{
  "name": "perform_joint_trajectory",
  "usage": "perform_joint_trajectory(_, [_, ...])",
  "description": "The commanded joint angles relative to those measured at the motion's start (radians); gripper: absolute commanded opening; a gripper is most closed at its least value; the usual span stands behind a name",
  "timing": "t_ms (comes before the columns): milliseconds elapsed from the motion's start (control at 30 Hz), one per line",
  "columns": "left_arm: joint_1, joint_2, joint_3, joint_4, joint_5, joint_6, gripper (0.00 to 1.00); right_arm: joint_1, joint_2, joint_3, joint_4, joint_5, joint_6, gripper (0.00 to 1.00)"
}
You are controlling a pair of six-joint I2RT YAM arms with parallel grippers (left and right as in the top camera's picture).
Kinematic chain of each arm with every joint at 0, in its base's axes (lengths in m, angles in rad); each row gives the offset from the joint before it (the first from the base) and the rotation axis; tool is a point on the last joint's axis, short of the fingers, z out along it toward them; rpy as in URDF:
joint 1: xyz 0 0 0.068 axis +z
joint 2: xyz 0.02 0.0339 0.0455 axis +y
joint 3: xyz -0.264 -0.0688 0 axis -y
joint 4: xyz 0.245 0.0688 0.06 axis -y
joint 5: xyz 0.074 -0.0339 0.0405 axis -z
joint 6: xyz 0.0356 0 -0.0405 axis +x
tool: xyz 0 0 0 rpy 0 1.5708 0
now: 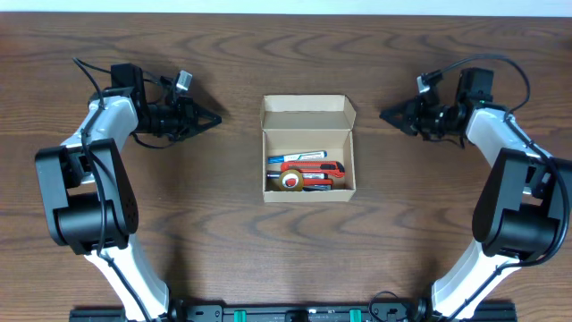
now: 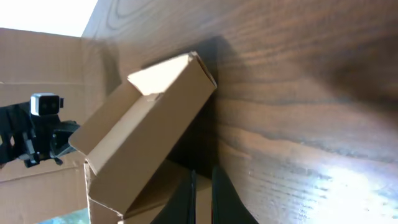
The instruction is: Pack container
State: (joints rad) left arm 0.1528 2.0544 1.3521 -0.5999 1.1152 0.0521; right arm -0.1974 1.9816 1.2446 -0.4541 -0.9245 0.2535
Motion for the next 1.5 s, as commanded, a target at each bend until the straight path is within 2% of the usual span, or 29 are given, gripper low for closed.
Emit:
perform_joint_trajectory(0, [-0.013,0.007,-0.003,0.013,0.031,0.010,0.06,0.030,0.001,-0.026,0.021,-0.026,0.040,0.01])
perform_joint_trajectory(300, [-0.053,0.067,-0.003,0.086,0.092,-0.056,0.06,0.065,0.001,-0.075,0.119,-0.014,0.117,0.01])
perform_joint_trajectory(700, [-0.077,0.123,-0.003,0.102,0.109,-0.057,0.06,0.077,0.042,-0.082,0.125,0.008,0.135,0.01])
perform_joint_trajectory(933, [-0.089,0.127,-0.003,0.111,0.108,-0.061,0.06,0.119,0.109,-0.082,0.191,-0.019,0.168,0.01])
perform_joint_trajectory(1467, [-0.139,0.140,-0.003,0.233,0.108,-0.183,0.06,0.157,0.126,-0.082,0.238,-0.022,0.200,0.01])
